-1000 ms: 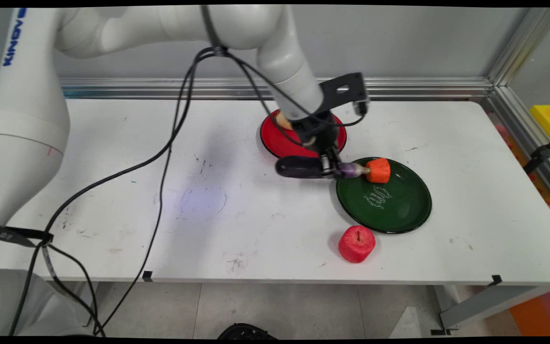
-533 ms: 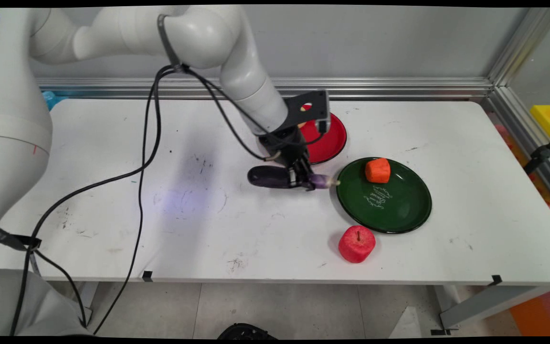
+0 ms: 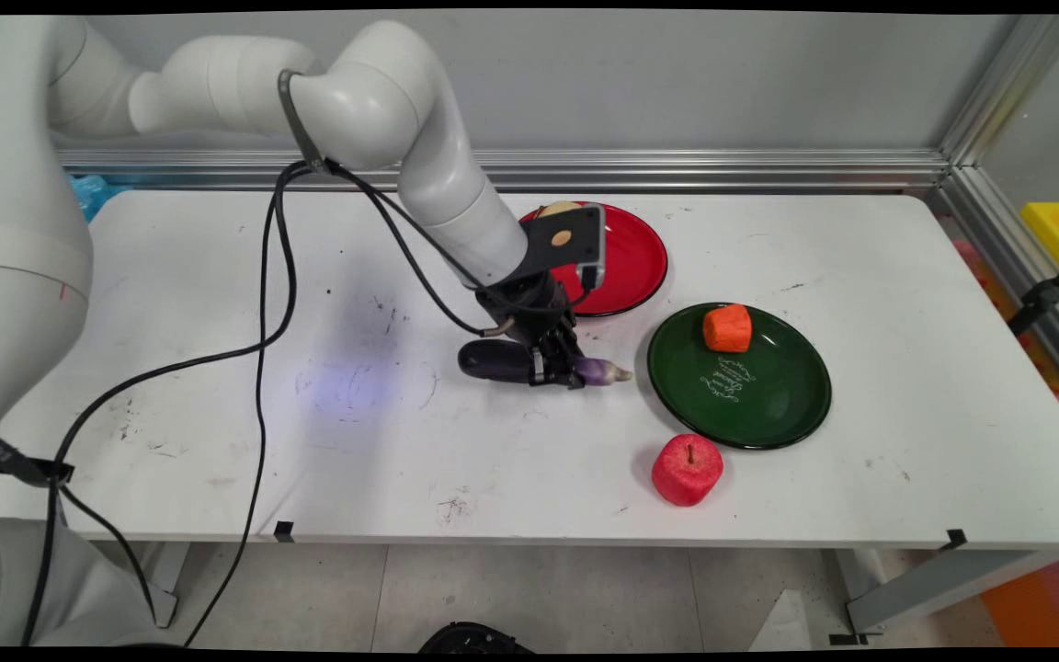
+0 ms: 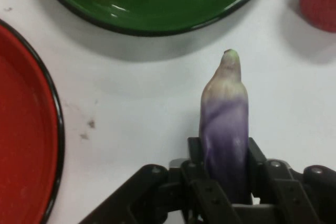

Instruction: Place the picked object on the table

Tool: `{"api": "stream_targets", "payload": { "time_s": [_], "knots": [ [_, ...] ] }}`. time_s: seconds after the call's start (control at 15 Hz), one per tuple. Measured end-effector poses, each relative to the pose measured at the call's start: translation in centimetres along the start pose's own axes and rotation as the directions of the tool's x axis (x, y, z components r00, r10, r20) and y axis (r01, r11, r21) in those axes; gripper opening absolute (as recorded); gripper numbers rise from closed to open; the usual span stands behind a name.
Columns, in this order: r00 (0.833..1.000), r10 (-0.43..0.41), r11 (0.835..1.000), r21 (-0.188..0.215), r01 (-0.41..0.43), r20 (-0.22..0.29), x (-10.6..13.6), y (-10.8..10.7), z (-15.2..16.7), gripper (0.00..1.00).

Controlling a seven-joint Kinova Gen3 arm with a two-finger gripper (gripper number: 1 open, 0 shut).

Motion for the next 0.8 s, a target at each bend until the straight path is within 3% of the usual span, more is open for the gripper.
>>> {"api": "stream_targets", "payload": {
  "time_s": [0.33,0.4,0.8],
  "knots": [
    [1.0,0.008,1.0,-0.009,-0.008,-0.003,-0.8,0.4,0.9,0.0],
    [1.0,0.01,1.0,-0.011,-0.01,-0.004,-1.0,0.5,1.0,1.0],
    [1.0,0.013,1.0,-0.013,-0.013,-0.009,-1.3,0.7,1.5,1.0]
  ]
}}
